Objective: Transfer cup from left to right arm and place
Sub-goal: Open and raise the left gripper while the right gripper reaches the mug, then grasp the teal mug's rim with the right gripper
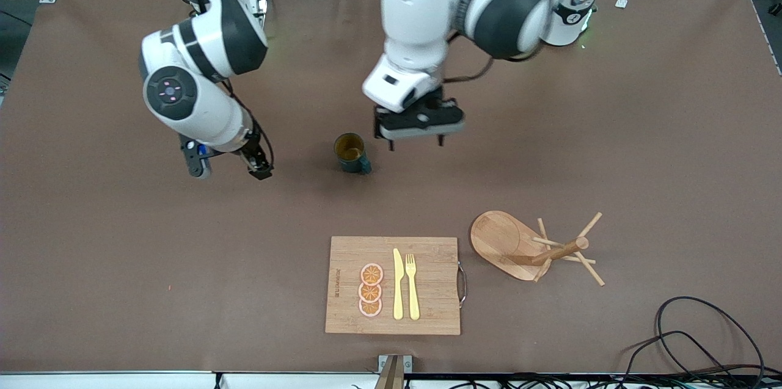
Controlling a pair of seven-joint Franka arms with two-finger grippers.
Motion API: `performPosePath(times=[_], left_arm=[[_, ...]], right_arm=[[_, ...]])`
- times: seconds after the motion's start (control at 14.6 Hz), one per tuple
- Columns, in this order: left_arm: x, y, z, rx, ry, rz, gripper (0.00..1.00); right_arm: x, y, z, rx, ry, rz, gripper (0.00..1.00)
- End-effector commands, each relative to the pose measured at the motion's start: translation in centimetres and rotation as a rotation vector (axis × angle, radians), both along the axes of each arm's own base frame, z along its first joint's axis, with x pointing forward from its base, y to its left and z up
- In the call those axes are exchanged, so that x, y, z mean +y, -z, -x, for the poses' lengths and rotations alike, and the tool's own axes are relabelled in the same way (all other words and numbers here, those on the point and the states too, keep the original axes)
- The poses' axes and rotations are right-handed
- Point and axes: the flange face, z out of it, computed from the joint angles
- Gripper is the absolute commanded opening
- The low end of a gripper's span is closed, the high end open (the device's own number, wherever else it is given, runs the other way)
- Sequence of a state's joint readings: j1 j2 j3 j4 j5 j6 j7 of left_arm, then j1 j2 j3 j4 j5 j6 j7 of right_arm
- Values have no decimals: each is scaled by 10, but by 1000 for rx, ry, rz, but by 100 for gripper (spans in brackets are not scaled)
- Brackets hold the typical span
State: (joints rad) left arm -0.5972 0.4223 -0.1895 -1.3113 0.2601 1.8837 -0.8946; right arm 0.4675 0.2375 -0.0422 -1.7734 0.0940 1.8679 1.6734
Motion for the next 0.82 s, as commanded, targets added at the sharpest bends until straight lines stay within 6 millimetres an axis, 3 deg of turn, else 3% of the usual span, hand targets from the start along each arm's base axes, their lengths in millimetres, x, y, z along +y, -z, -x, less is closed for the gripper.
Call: performPosePath(times=[0.0, 0.21, 0.41, 0.75], left_arm=[[55, -18, -22, 73, 54, 0, 100], [114, -26, -49, 147, 94, 7, 100], [171, -43, -66, 180, 128, -4, 100], [256, -61, -87, 193, 135, -3, 100]], right_arm=[[45, 15, 28, -25, 132, 10, 100], [82, 38, 55, -53, 239, 17, 99], [131, 79, 85, -72, 386, 34, 99], [161, 115, 110, -49, 450, 86, 98]])
